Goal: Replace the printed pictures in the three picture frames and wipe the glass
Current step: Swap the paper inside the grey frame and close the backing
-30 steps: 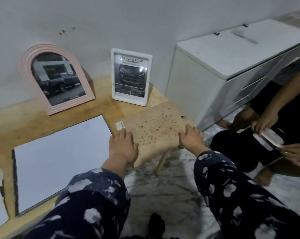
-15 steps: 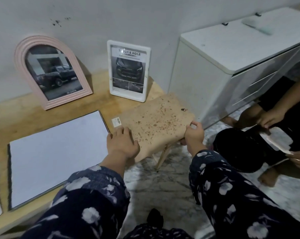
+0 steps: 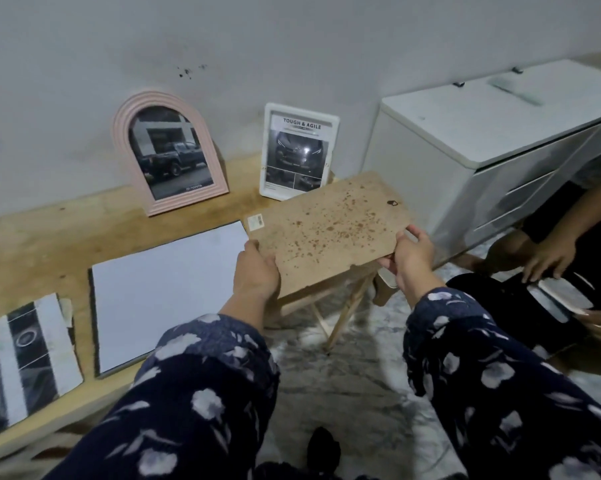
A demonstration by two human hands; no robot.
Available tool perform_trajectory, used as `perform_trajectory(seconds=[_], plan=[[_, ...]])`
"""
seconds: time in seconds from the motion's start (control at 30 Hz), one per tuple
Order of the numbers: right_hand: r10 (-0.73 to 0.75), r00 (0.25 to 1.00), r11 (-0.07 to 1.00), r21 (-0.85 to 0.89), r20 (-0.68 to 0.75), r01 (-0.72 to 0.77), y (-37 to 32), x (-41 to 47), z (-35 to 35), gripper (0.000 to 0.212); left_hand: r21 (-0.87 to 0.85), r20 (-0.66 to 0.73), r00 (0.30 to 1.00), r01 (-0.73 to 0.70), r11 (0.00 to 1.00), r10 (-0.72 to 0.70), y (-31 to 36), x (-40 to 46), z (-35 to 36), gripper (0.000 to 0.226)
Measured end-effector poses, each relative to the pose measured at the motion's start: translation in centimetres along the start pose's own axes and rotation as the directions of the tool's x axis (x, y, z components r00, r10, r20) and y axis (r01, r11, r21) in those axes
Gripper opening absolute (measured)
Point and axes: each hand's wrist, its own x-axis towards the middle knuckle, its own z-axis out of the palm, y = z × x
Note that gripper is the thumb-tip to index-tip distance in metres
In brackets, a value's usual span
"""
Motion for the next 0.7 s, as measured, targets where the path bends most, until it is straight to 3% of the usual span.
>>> perform_trajectory(seconds=[0.23, 0.37, 0.57, 0.7], plan=[[0.061, 0.97, 0.998, -0.04, 0.235, -0.053, 2.2, -5.3, 5.4, 0.054, 0.083, -0.1, 0.993, 0.063, 0.995, -0.055, -5.7, -0.1, -6.9, 0.036], [0.097, 0.956, 0.995, -0.047, 0.276, -0.087, 4.4, -8.3, 9.3, 0.045, 0.078, -0.151, 0.986, 0.084, 0.993, -0.071, -10.4, -0.6, -10.6, 0.04], [0.194, 0.92, 0.98, -0.106, 0.341, -0.168, 7.8, -11.4, 14.0, 0.051, 0.192, -0.221, 0.968, 0.159, 0.968, -0.116, -15.7, -2.1, -14.6, 0.049], [0.237, 0.911, 0.971, -0.081, 0.338, -0.223, 9.1, -12.7, 15.7, 0.053, 0.223, -0.188, 0.97, 0.194, 0.955, -0.153, -17.6, -2.2, -15.6, 0.047]])
